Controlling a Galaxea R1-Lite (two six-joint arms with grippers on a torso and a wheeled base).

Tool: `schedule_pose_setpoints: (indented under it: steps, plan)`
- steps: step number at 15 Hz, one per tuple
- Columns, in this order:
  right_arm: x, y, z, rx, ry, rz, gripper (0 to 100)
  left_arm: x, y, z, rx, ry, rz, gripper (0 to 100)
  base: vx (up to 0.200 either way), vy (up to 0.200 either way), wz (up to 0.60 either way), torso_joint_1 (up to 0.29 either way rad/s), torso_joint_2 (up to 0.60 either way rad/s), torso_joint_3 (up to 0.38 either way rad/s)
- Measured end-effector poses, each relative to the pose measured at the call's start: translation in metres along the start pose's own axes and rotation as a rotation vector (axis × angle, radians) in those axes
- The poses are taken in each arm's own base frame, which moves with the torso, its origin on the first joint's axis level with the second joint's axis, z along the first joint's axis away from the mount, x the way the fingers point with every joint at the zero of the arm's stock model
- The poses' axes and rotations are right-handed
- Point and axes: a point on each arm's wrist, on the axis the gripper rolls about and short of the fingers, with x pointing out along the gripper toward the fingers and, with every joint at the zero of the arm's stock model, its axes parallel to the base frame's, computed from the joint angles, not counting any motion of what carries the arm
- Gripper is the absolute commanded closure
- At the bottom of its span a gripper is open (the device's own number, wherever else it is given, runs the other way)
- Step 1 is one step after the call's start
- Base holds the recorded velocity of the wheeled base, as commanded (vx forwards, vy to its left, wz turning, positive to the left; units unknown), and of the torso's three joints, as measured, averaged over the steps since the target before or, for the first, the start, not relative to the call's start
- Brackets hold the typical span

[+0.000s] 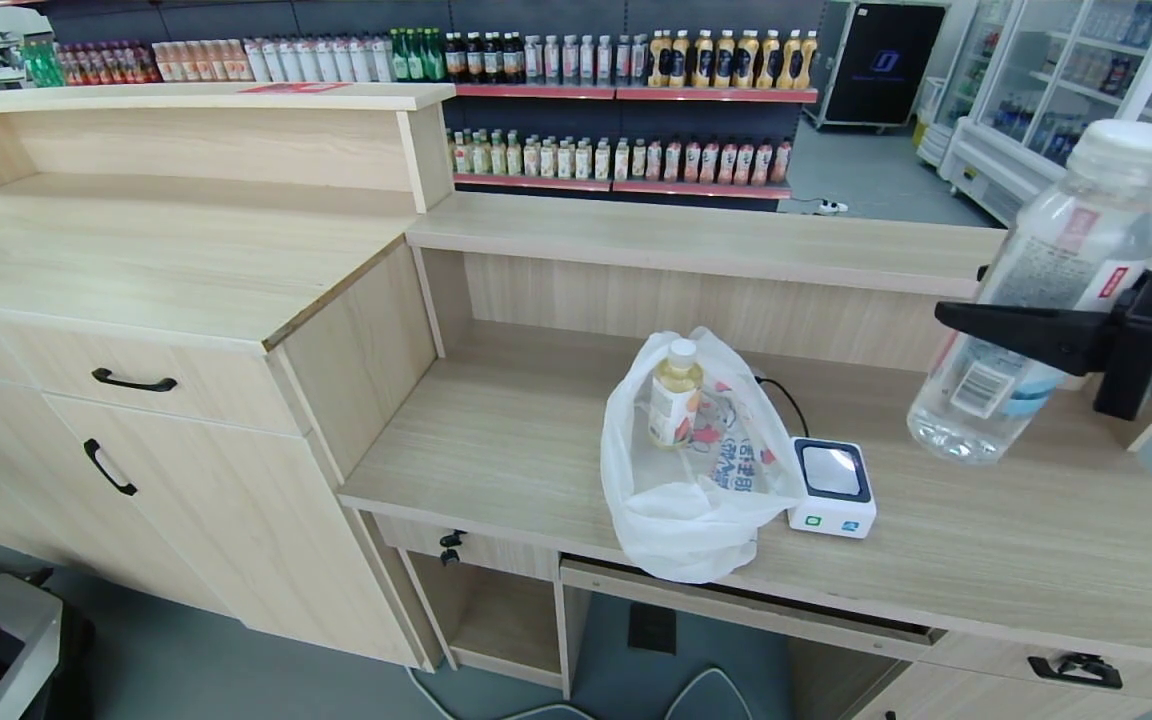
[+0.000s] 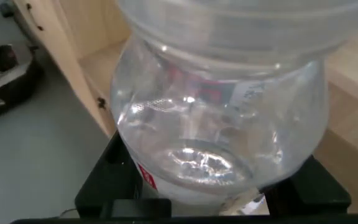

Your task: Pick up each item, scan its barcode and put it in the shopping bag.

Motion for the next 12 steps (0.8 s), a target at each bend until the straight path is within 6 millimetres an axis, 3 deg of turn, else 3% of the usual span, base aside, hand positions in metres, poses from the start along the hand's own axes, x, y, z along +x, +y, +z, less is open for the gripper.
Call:
schedule_pose_setpoints:
  steps: [5, 8, 12]
  plan:
    - [0.023, -0.062, -0.053, -0.343, 0.061, -0.346, 100, 0.000, 0.000, 0.000, 0.000, 0.000, -0.001, 100, 0.000, 0.000, 0.00, 0.000, 0.00, 0.000]
    - [0.027, -0.082, -0.085, -0.473, 0.142, -0.402, 100, 0.000, 0.000, 0.000, 0.000, 0.000, 0.000, 100, 0.000, 0.000, 0.00, 0.000, 0.00, 0.000]
    - [0.028, -0.105, -0.108, -0.645, 0.161, -0.461, 100, 0.000, 0.000, 0.000, 0.000, 0.000, 0.000, 100, 0.000, 0.000, 0.00, 0.000, 0.00, 0.000]
